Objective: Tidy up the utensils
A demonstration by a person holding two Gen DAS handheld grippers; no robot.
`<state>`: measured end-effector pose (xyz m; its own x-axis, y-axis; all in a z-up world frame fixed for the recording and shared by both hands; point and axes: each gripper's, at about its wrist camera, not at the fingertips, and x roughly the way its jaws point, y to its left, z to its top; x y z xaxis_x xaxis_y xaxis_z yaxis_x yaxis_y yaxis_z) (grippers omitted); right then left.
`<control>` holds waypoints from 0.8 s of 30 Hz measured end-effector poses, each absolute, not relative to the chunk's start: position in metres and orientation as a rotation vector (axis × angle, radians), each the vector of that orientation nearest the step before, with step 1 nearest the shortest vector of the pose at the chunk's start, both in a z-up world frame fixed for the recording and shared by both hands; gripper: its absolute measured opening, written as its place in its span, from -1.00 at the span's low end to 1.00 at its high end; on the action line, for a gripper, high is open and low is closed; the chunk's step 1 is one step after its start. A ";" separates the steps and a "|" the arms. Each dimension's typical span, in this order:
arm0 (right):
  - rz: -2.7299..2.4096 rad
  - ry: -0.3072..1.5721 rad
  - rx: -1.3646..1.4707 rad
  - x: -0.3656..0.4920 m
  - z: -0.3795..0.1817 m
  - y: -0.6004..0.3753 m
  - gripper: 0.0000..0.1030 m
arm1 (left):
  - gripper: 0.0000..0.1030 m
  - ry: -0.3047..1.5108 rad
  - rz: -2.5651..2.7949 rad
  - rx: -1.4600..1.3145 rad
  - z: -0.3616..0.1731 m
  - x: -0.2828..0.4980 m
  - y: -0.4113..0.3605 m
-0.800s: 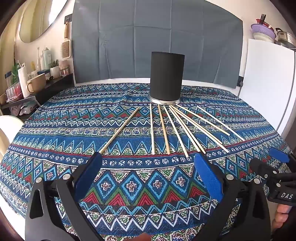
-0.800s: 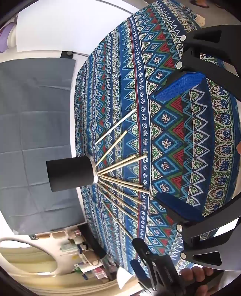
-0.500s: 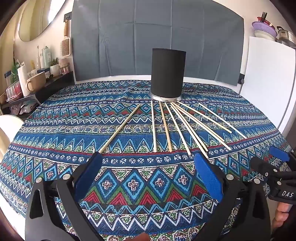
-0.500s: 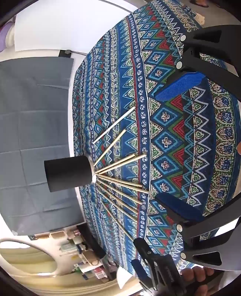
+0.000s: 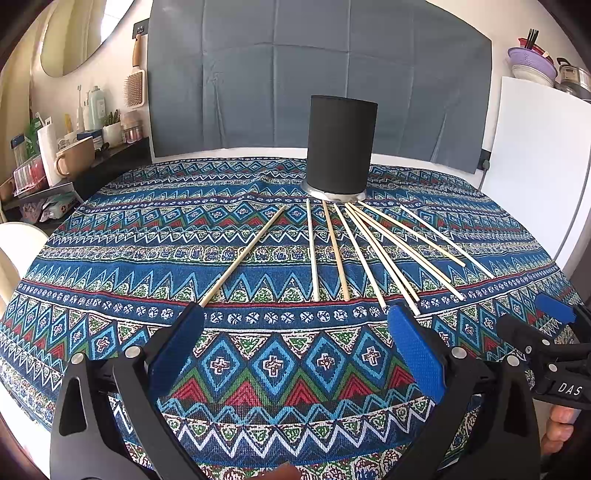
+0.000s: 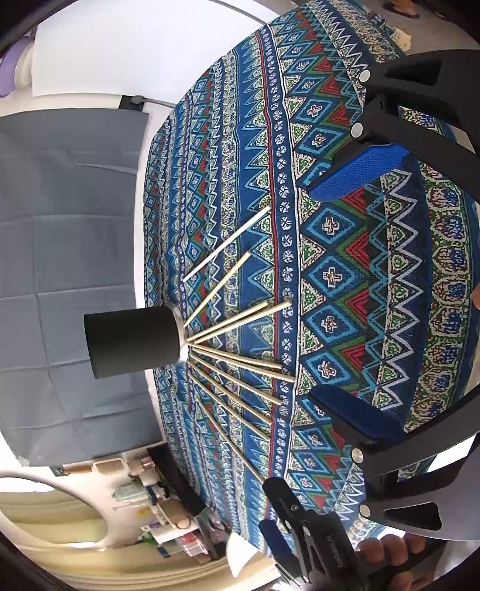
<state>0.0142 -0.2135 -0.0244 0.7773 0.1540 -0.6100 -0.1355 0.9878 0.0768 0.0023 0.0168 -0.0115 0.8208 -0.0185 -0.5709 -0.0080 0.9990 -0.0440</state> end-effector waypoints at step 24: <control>0.157 0.675 0.005 0.013 -0.022 -0.212 0.85 | 0.89 0.632 -0.016 -0.035 -0.011 0.010 0.007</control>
